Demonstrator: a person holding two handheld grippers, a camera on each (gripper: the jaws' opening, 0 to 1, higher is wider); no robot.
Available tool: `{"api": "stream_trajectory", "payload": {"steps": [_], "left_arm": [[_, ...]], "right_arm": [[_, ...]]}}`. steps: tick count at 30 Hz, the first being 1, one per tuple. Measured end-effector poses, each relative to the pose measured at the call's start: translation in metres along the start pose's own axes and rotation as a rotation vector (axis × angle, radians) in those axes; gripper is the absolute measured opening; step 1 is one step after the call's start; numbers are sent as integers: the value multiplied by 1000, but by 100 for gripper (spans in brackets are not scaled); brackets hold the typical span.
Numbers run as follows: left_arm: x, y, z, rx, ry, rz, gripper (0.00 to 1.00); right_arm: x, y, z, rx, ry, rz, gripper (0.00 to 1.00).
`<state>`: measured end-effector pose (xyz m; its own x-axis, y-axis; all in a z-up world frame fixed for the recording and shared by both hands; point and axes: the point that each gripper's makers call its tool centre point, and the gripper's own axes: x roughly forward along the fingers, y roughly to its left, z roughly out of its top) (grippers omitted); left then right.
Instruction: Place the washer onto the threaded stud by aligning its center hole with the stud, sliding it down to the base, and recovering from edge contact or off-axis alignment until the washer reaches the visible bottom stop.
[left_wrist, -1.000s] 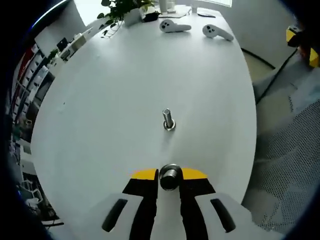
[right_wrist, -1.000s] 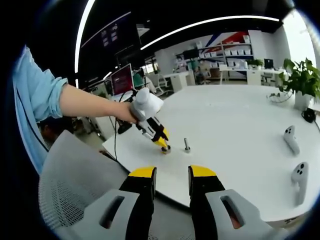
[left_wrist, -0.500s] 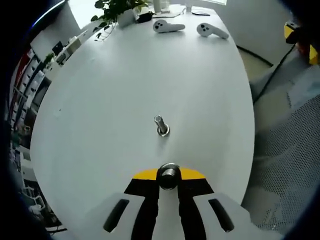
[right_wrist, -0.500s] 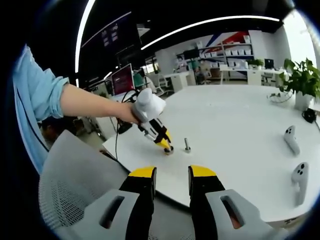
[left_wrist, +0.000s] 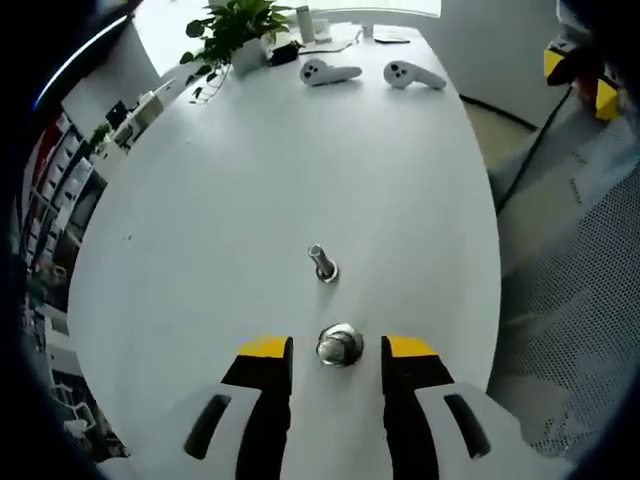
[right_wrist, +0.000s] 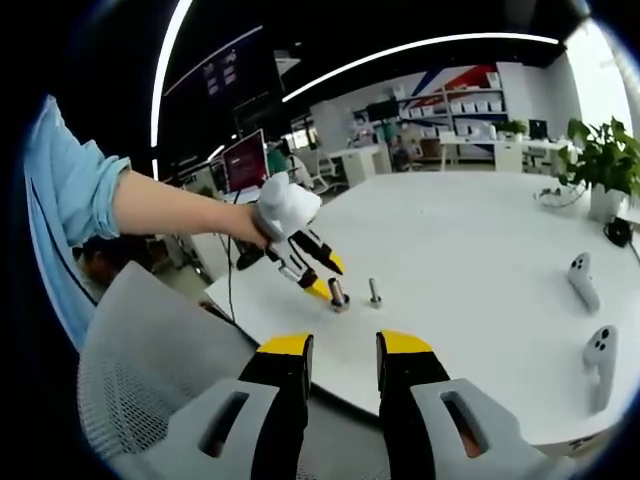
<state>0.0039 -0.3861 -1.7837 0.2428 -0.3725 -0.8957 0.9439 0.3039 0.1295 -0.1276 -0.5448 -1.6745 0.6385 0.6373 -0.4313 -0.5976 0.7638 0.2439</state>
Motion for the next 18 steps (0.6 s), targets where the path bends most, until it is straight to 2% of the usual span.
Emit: {"api": "stream_trajectory", "payload": {"steps": [2,4,5,6,8,10,12,13,14,16,17,18], "left_arm": [[-14,3,2,-23,-36,33,37],[-28,3,7,-81,-96,58,39],[-37,0,11,-139,-140,60,39],[-43,-3,13,-160,-159,62,40],[-59,-6,11,-145,-167,87,43],[-75,-11,12,-178,-202,103,41],[-91,-19,13,-294,-242,73,35],[-95,-20,13,-312,-252,73,33],[-106,-20,14,-337,-286,90,33],[-120,-20,13,-346,-314,120,36],[-131,-19,11,-343,-325,161,40],[-144,-12,7,-351,-341,242,42]], "right_arm": [[0,1,0,-2,-1,5,28],[0,2,0,-4,-1,11,28],[0,3,0,-4,-1,19,28],[0,4,0,-4,1,24,28],[1,6,-1,-9,9,36,27],[2,8,-2,-15,16,46,27],[2,10,-2,-19,23,56,27],[2,10,-3,-22,26,60,27],[3,11,-3,-25,29,66,27],[3,12,-4,-30,37,72,27],[3,13,-4,-32,39,74,26],[3,13,-5,-32,41,76,26]]}}
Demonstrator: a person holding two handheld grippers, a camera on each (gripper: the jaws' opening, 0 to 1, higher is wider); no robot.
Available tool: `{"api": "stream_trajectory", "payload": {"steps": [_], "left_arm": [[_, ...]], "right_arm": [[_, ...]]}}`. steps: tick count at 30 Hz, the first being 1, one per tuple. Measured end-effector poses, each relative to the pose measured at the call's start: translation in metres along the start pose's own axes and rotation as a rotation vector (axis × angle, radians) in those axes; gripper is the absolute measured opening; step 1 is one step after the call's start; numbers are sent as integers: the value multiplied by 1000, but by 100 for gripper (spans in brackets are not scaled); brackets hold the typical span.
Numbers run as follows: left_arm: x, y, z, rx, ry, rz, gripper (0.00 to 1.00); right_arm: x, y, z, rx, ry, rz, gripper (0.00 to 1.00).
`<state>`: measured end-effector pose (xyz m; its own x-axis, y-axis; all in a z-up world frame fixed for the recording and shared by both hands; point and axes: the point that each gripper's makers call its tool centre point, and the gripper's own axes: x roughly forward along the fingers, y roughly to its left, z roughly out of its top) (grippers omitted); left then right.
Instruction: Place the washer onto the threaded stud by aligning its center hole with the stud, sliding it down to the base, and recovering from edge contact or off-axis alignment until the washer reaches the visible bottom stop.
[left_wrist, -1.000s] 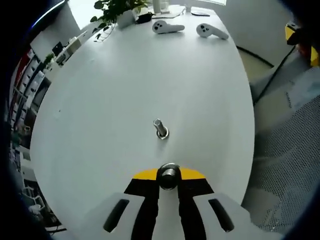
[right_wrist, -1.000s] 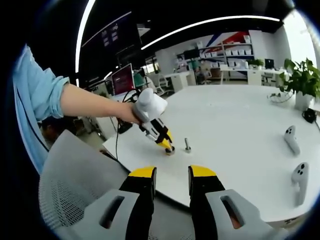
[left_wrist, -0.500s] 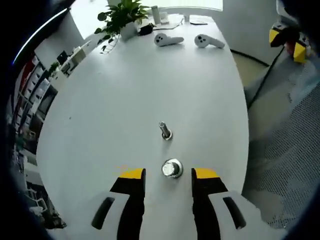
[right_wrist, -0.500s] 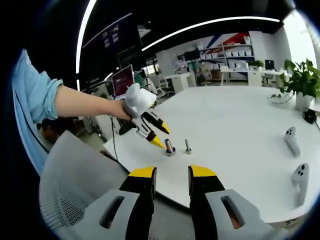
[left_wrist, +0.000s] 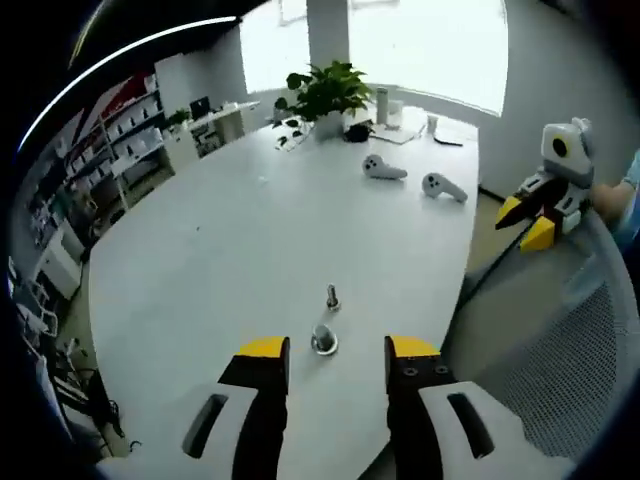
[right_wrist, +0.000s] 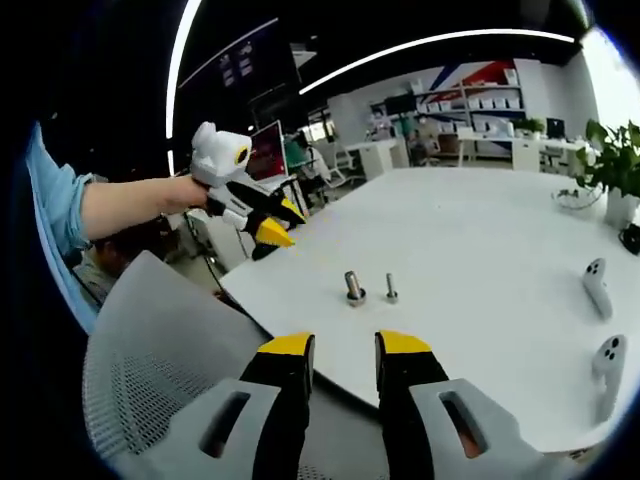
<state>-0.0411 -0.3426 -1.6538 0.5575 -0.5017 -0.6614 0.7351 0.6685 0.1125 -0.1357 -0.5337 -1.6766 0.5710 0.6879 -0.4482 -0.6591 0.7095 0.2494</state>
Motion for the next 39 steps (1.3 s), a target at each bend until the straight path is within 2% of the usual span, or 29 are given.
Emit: {"api": "stream_trajectory", "payload": {"steps": [2,6,8,9,11,13,17,19,23,28,31,35,36,37,38,39], "left_arm": [[-16,1,5,-28,-65,57,46],[-49,4,-2,-108,-146,162,49],[-61,1,-5,-168,-189,184,50],[-69,2,-8,-208,-220,207,52],[-78,3,-16,-235,-234,243,60],[-85,1,-30,-282,-205,279,66],[-87,-10,-44,-336,-238,283,68],[-86,-12,-50,-352,-250,298,73],[-91,-10,-51,-398,-317,342,87],[-102,4,-59,-412,-370,397,97],[-102,2,-64,-457,-385,397,97],[-93,-4,-76,-503,-377,373,96],[-92,-5,-78,-506,-354,369,92],[-91,-5,-81,-485,-333,370,86],[-91,-4,-81,-470,-337,375,82],[-92,-3,-79,-469,-342,381,81]], "right_arm": [[0,1,-1,0,5,7,26],[0,1,-1,3,8,8,26],[0,2,-4,1,21,13,26],[0,2,-5,-2,30,16,26],[0,3,-6,-7,39,18,26],[0,3,-7,-11,47,20,26],[-1,2,-8,-11,51,14,26],[-1,3,-9,-13,51,20,27],[-2,3,-7,-6,38,21,27],[-2,1,-7,0,32,9,27],[-2,-1,-7,3,29,3,27],[-2,-4,-6,11,20,-10,27],[-2,-7,-6,11,19,-27,28],[-4,-16,-5,24,10,-87,31],[-5,-20,-6,40,12,-111,34],[-4,-19,-11,49,43,-99,36]]}}
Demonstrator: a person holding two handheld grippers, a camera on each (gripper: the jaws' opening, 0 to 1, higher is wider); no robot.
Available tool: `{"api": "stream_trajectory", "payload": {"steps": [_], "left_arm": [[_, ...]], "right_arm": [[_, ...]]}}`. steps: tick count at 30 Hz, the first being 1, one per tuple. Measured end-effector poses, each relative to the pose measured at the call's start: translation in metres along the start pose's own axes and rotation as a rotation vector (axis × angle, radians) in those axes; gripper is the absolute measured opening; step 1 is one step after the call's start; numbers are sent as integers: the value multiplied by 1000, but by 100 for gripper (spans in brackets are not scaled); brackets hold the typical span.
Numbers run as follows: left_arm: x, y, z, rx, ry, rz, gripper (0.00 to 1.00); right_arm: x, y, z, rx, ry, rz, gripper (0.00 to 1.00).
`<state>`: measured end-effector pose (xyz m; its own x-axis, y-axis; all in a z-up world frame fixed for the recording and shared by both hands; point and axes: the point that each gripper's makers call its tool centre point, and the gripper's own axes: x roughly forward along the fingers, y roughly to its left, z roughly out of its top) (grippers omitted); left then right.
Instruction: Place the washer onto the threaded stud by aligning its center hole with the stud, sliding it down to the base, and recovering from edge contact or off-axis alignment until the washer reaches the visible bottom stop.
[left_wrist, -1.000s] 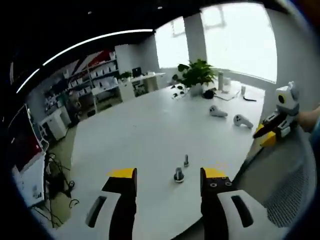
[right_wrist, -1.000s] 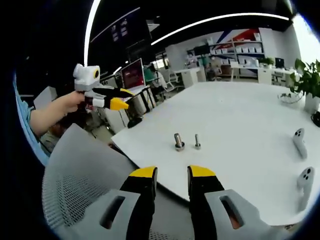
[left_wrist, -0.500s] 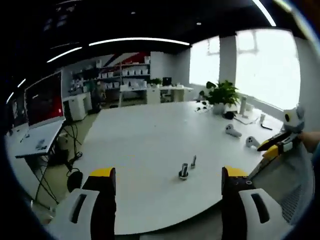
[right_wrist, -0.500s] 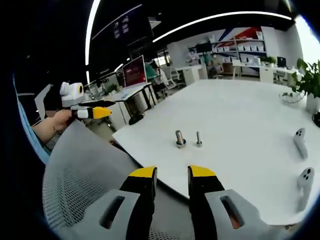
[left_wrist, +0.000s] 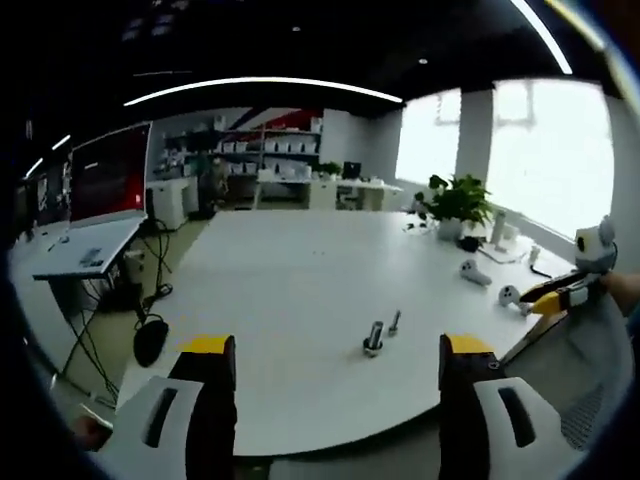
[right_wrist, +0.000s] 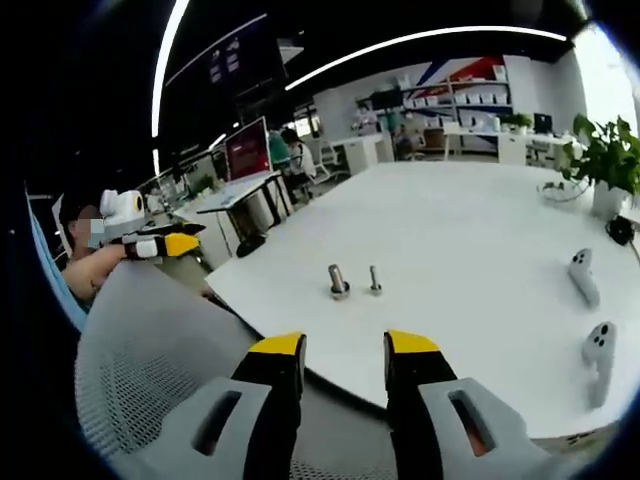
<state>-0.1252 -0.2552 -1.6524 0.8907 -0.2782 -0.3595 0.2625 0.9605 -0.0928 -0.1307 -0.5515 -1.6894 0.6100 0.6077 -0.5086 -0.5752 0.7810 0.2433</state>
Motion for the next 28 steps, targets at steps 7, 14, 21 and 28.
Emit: {"api": "stream_trajectory", "payload": {"steps": [7,14,21,28], "left_arm": [[2,5,-6,10,34,26,75],[2,9,-12,-50,68,40,71],[0,9,-11,-52,56,45,66],[0,7,-12,-52,61,40,63]], "right_arm": [[3,-3,-5,-10,38,-20,41],[2,-8,-5,19,34,-67,47],[0,-10,-5,27,29,-83,45],[0,-10,-6,17,36,-88,48]]}}
